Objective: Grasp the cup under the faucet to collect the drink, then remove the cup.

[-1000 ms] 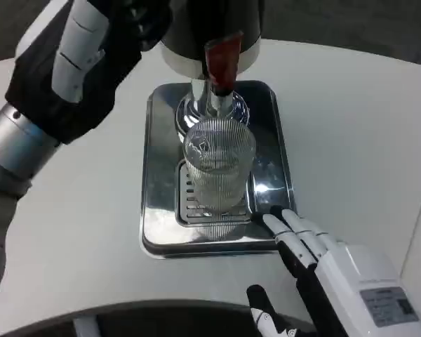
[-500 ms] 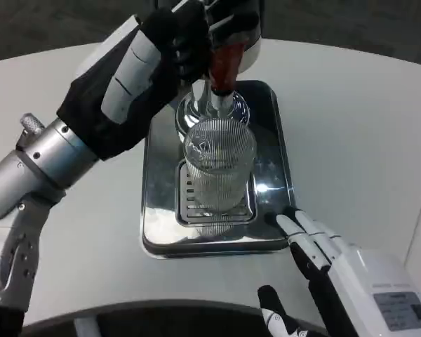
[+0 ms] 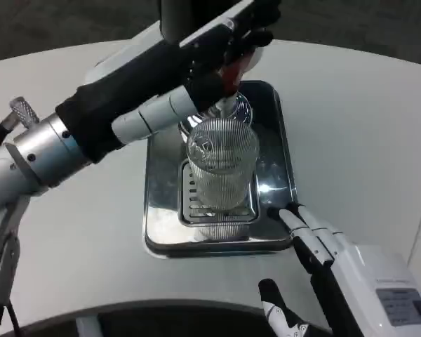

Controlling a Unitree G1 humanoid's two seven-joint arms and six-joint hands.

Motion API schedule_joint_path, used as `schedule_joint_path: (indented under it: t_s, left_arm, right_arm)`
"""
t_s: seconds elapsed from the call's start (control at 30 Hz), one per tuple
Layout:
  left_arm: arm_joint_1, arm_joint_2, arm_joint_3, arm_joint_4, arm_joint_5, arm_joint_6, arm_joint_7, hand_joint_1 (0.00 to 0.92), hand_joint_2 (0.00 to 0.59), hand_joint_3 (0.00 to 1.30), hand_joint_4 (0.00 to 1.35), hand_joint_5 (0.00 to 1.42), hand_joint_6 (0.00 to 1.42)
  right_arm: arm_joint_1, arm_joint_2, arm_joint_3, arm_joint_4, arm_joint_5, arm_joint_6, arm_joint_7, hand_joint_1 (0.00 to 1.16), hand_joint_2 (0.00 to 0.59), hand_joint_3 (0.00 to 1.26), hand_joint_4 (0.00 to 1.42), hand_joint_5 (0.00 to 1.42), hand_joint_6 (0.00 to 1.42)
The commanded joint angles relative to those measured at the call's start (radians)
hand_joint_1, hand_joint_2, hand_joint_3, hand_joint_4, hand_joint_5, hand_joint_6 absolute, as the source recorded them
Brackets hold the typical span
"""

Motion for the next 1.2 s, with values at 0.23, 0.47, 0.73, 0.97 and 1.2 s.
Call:
schedule_joint_path:
  t_s: [0.23, 0.47, 0.73, 0.97, 1.2]
  left_arm:
    - [-0.012, 0.082, -0.034, -0.019, 0.131, -0.218, -0.018, 0.000, 0.116, 0.00, 0.00, 0.04, 0.00]
    - [0.003, 0.110, -0.055, -0.040, 0.160, -0.273, -0.010, 0.000, 0.123, 0.00, 0.00, 0.04, 0.00]
    - [0.025, 0.127, -0.065, -0.079, 0.165, -0.272, -0.003, 0.000, 0.127, 0.00, 0.00, 0.04, 0.00]
    - [0.038, 0.134, -0.064, -0.103, 0.168, -0.260, 0.008, 0.000, 0.128, 0.00, 0.00, 0.03, 0.00]
    - [0.053, 0.134, -0.062, -0.137, 0.161, -0.234, 0.014, 0.000, 0.129, 0.00, 0.00, 0.03, 0.00]
  right_arm:
    - [-0.048, 0.008, -0.025, 0.035, 0.049, 0.029, 0.006, 0.43, 0.472, 0.13, 0.09, 0.16, 0.36]
    - [-0.107, 0.012, -0.046, 0.058, 0.054, 0.072, 0.008, 0.40, 0.442, 0.11, 0.06, 0.12, 0.33]
    - [-0.187, 0.027, -0.065, 0.094, 0.092, 0.122, 0.030, 0.36, 0.397, 0.09, 0.04, 0.10, 0.31]
    - [-0.237, 0.080, -0.059, 0.142, 0.203, 0.189, 0.053, 0.39, 0.341, 0.03, 0.00, 0.04, 0.26]
    - [-0.317, 0.103, -0.064, 0.209, 0.298, 0.222, 0.044, 0.46, 0.265, 0.00, 0.00, 0.00, 0.18]
